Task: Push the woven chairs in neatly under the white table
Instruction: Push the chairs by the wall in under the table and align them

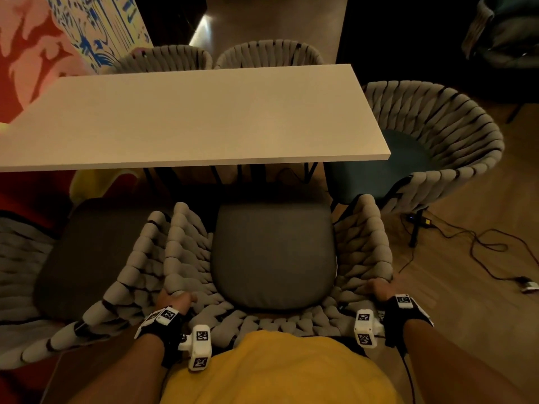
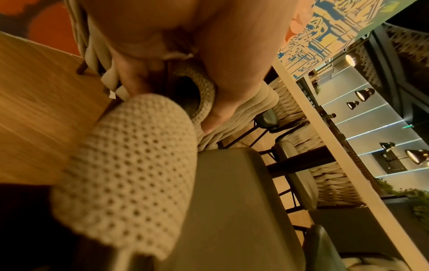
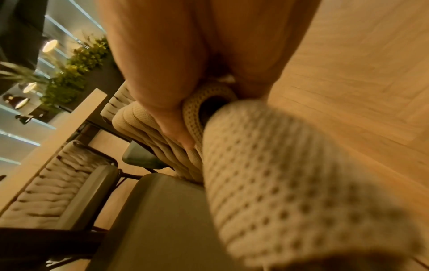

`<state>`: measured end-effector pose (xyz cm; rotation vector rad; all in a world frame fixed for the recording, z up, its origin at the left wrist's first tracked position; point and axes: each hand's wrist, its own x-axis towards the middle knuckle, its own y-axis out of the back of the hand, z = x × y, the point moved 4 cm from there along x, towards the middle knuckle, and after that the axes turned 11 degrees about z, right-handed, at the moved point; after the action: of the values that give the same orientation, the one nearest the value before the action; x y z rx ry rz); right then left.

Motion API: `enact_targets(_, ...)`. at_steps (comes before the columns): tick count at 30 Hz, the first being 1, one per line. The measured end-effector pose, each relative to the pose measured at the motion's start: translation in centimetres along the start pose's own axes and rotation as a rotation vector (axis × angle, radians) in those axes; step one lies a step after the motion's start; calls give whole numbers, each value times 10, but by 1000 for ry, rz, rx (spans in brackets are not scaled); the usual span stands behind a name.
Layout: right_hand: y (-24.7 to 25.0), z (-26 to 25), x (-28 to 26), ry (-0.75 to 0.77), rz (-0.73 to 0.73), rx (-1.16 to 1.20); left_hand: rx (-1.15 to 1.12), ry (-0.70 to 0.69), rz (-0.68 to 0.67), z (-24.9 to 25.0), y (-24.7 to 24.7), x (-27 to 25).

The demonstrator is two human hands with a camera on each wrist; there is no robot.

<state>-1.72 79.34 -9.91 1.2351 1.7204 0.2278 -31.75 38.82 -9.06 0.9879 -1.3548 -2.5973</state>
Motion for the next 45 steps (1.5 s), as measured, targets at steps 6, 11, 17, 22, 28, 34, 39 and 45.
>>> enact_targets(6,11,-33,-36,115,12,-3,31,-52,19,12,1,8)
enact_targets(11,-8,-17,-22,69,-20,22,38,-54,-44,5,1,-1)
enact_targets(17,-65,83,88,-77,-181,0,-58,-6,-87,-7,1,-16)
enact_targets(22,-53,56,19,-120,-329,68,-170,103,-74,-16,-2,-30)
enact_targets(28,-44,51,19,-104,-275,62,-246,150,-60,-9,6,-57)
enact_targets(34,-37,36,2,-64,-254,22,-236,139,-82,5,26,-86)
enact_targets(39,-45,47,21,-36,-273,38,-255,158,-98,-2,24,-83)
enact_targets(45,-29,24,-17,-37,-231,20,-403,232,-156,-25,12,-61)
